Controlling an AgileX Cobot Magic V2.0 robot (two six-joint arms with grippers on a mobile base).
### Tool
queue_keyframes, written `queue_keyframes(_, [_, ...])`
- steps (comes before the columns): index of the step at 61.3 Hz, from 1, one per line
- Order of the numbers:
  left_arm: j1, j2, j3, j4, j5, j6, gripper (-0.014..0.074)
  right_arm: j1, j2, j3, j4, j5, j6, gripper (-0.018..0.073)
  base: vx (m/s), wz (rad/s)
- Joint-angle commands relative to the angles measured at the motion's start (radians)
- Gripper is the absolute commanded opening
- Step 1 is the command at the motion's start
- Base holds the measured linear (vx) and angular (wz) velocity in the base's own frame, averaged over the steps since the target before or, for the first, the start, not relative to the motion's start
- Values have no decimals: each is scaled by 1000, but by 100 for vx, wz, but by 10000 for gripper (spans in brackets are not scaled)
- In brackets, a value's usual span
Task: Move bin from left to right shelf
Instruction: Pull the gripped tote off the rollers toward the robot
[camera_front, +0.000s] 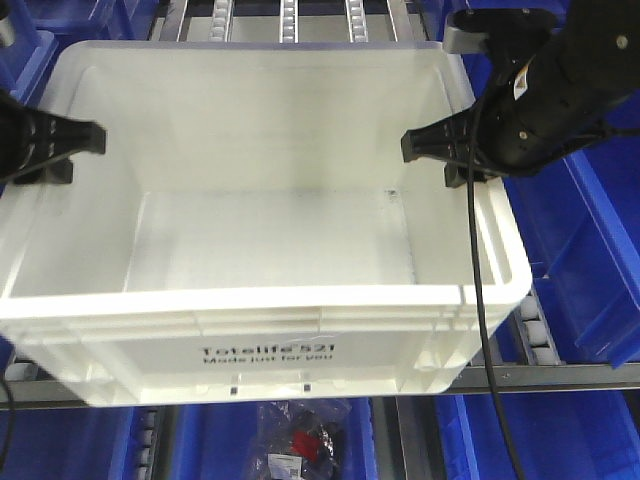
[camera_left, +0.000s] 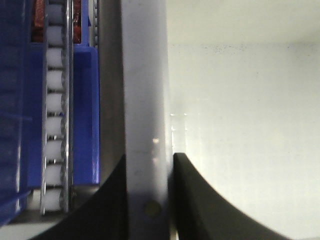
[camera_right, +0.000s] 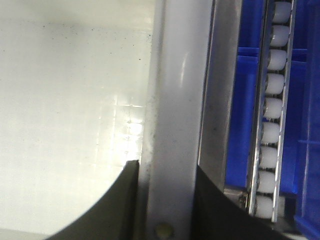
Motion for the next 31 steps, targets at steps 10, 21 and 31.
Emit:
queue_keyframes(10, [0, -224, 129, -4, -100, 12, 73, 25, -187, 111, -115, -82, 69, 36, 0, 0])
queue_keyframes(21, [0, -375, 276, -121, -121, 96, 73, 25, -353, 313, -110, -123, 99, 36, 0, 0])
queue_keyframes(31, [0, -383, 315, -207, -147, 190, 73, 25, -399, 370, -110, -143, 100, 36, 0, 0])
